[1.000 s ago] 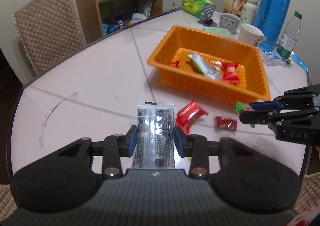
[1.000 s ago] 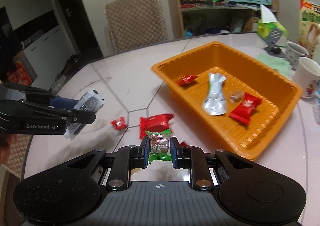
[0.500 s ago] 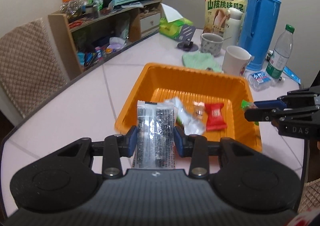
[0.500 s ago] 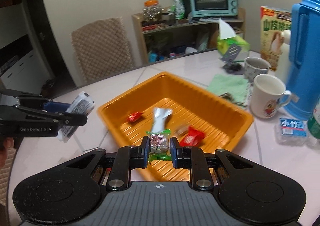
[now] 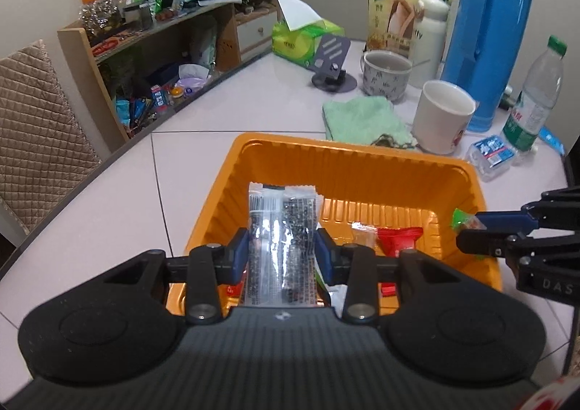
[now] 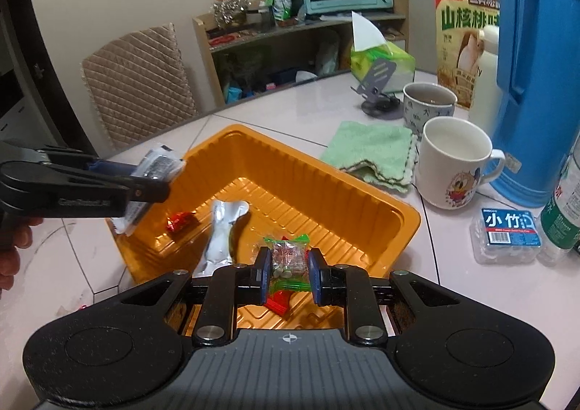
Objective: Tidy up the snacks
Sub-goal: 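Carry both held snacks over the orange tray with both grippers, then open both grippers to drop the snacks into the orange tray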
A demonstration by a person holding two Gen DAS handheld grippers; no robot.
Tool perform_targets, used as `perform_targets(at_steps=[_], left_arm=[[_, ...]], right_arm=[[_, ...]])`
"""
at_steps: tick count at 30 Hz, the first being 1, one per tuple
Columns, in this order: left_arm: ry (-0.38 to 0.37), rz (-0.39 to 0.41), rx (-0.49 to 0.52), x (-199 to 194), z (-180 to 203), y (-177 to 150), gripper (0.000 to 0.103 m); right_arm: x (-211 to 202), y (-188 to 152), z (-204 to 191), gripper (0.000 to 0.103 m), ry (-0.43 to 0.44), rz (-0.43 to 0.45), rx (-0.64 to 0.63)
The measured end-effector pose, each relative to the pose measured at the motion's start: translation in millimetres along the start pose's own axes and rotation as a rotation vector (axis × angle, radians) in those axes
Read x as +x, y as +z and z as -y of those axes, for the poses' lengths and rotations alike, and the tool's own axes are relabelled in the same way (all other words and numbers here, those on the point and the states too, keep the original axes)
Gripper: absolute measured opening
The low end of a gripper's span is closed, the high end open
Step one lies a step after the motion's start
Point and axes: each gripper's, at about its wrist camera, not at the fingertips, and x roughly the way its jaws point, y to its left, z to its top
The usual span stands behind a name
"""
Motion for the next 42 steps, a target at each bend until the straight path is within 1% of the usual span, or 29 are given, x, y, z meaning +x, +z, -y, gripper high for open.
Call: perform_targets(at_steps=[9, 16, 19, 24, 30, 36, 39, 41, 42], left_arm=[[-0.002, -0.083, -0.008, 36.6, 0.0, -6.5, 0.036], [-0.002, -0.12, -0.009, 45.6, -0.7, -11.3, 0.036], [-0.007, -0.122, -0.012, 44.4, -2.2, -12.8, 0.037], [-0.017, -0.096, -0.025, 32.4, -7.2, -12.0, 0.036], [-0.039, -0.05, -0.064, 2.2, -19.5, -12.2, 0.036], [-0.057, -0.02, -0.092, -27.1, -27.2, -22.4, 0.036], [-0.057, -0.021, -0.107, -38.2, -28.5, -31.2, 0.036], [-0.054, -0.021, -0.118, -45.5, -30.2, -37.4, 0.036], [-0.05, -0.021, -0.124, -49.9, -31.1, -41.4, 0.037]], right_arm=[[19.0, 0.2, 2.5, 0.022, -0.001, -0.036, 0.015], [24.6, -2.1, 1.0, 0.022, 0.008, -0.06, 0.006], [25.0, -3.6, -0.8, 0.022, 0.014, -0.071, -0.001], [23.5, -6.2, -5.0, 0.022, 0.026, -0.083, -0.014], [21.8, -9.6, -10.8, 0.022, 0.058, -0.104, -0.022], [23.1, -13.5, -18.6, 0.022, 0.065, -0.105, -0.033], [23.1, -13.1, -21.7, 0.023, 0.06, -0.101, -0.026], [21.1, -12.4, -22.4, 0.024, 0.057, -0.098, -0.011], [18.6, -12.3, -22.9, 0.028, 0.058, -0.091, -0.005]])
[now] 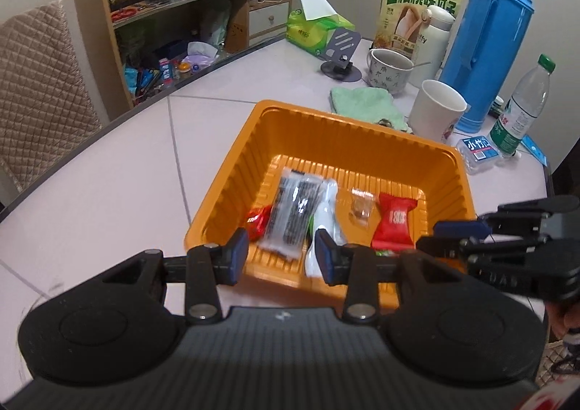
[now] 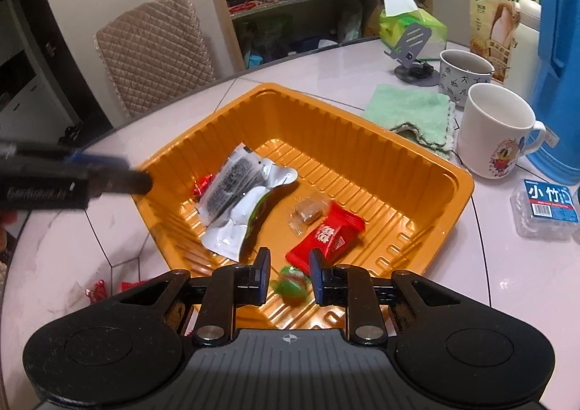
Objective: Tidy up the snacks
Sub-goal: 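Open both grippers to drop the snacks into the orange tray, then withdraw both open grippers from the tray back over the remaining snacks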
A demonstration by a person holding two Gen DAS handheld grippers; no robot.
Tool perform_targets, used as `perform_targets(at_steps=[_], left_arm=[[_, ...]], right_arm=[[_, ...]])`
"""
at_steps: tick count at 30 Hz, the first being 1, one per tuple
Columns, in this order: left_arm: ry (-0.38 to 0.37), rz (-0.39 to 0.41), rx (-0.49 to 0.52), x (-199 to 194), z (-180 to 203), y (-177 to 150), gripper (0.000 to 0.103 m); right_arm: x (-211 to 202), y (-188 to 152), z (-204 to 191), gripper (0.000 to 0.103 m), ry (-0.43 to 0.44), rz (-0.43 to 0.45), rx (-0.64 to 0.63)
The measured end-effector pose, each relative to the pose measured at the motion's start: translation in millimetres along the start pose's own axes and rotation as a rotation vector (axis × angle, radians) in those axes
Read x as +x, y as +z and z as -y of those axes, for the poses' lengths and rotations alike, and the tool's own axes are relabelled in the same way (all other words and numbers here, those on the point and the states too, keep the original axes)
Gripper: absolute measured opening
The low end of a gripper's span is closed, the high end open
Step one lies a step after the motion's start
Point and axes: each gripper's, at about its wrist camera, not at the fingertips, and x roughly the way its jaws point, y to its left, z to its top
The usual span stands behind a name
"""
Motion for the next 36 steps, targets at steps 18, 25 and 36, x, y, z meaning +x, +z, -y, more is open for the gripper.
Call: perform_targets(at_steps=[18, 25, 36], left_arm=[[0.096, 0.025, -0.084, -91.4, -11.6, -80.1, 0.038], [0.105, -0.006, -0.123, -115.7, -7.4, -115.9, 0.038], [0.121, -0.039, -0.177, -140.8, 2.0, -154.7, 0.038]], right_arm=[[-74.0, -54.7, -44.9, 0.059, 0.02, 0.071, 0.043], [-89.9, -83.0, -69.3, 0.059, 0.03, 0.033, 0.027], [-104.3, -112.9, -91.6, 0.059, 0.032, -0.001, 0.03]])
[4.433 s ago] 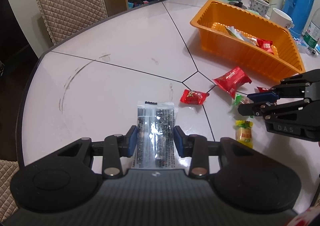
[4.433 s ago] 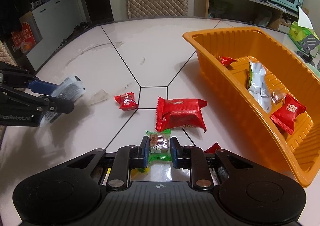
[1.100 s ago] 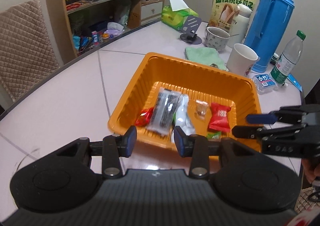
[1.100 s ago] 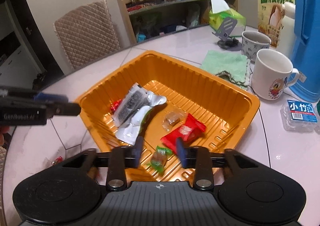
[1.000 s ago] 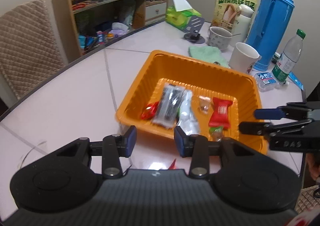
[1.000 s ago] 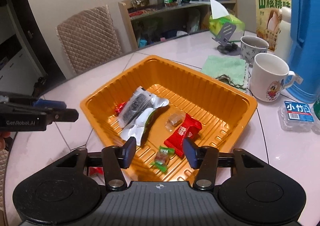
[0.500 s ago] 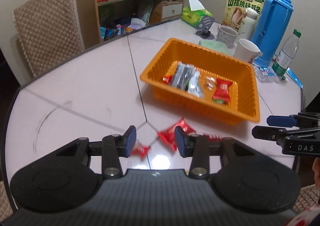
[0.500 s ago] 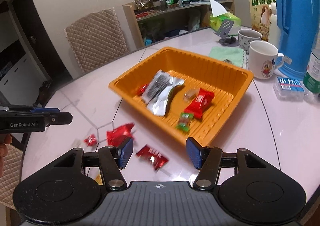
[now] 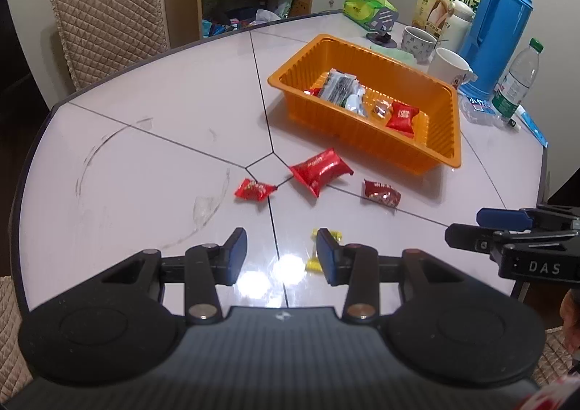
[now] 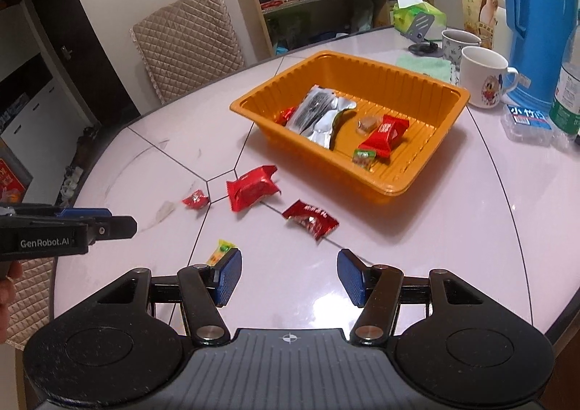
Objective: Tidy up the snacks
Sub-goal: 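Withdraw both open grippers from the tray back over the remaining snacks, then lower the left gripper onto the yellow-wrapped candy and close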
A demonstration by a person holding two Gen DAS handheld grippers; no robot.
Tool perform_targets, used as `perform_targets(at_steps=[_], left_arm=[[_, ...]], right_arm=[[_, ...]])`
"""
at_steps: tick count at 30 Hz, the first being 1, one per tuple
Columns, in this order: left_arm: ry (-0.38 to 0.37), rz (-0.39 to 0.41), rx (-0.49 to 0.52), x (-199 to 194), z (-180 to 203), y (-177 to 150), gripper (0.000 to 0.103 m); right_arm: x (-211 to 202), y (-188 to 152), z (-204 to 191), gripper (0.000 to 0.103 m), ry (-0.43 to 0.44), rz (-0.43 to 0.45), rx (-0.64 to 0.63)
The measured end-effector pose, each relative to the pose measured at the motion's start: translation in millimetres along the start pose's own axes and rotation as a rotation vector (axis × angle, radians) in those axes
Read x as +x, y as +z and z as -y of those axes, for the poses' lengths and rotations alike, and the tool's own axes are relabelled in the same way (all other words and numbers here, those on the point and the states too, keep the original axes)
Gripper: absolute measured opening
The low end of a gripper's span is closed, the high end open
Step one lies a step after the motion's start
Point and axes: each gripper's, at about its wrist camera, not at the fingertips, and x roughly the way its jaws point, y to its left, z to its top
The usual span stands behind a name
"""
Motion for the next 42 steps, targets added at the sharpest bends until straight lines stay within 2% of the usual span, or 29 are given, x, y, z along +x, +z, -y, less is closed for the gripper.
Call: perform_targets(at_steps=[21, 28, 42], left_arm=[[-0.006, -0.069, 0.029, 0.9, 10.9, -23.6, 0.039], [-0.018, -0.093, 0.027, 10.9, 15.4, -26.6, 0.039], [-0.08, -0.076, 0.086, 45.9, 37.2, -35.2, 0.037]], right_arm=[[7.1, -18.6, -17.1, 0.059, 0.029, -0.06, -0.022], [13.1, -22.0, -12.2, 0.059, 0.004, -0.078, -0.015], [29.4, -25.3, 11.6, 0.059, -0.024, -0.057, 0.0]])
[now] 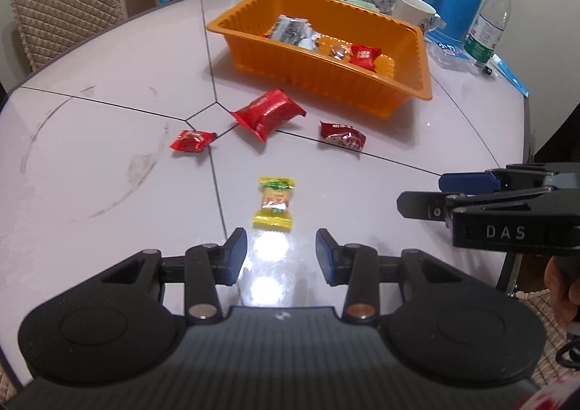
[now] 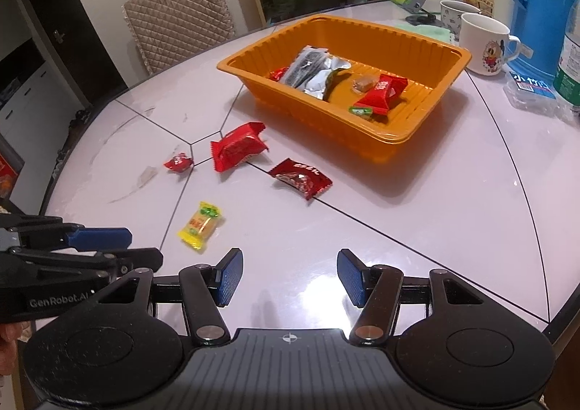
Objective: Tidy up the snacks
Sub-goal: 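Lower the left gripper onto the yellow-wrapped candy and close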
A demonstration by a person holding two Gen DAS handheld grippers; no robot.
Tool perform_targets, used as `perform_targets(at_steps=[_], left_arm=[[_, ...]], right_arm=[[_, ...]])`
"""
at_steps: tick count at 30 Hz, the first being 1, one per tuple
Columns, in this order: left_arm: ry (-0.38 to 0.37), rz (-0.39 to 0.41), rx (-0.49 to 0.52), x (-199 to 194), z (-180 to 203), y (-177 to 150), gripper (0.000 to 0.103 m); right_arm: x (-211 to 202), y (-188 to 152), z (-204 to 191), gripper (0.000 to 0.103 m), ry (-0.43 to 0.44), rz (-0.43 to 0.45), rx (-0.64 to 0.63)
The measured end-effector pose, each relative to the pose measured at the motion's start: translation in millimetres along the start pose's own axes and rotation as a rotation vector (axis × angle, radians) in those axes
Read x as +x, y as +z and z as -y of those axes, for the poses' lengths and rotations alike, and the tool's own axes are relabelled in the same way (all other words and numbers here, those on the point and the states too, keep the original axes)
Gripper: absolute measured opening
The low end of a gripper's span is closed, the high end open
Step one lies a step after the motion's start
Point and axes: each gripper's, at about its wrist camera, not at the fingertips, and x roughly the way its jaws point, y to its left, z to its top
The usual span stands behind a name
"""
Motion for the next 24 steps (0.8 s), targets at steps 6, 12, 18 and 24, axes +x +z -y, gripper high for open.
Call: perform_targets(at_steps=[6, 12, 18, 24], left_arm=[[0.006, -0.001, 0.024, 17.7, 5.7, 6.5, 0.036], [0.015, 0.008, 0.03, 32.3, 4.4, 16.5, 0.036], [0.033, -0.009, 0.052, 51.4, 7.0, 22.3, 0.036], [0.049, -0.033, 0.05, 63.9, 5.2, 23.9, 0.033]], right_arm=[[8.0, 1.7, 13.0, 0.059, 0.005, 0.002, 0.012], [14.7, 4.9, 21.1, 0.059, 0.011, 0.0, 0.017], [20.4, 7.7, 26.0, 0.059, 0.018, -0.006, 0.015], [24.5, 10.7, 28.7, 0.059, 0.022, -0.009, 0.009]])
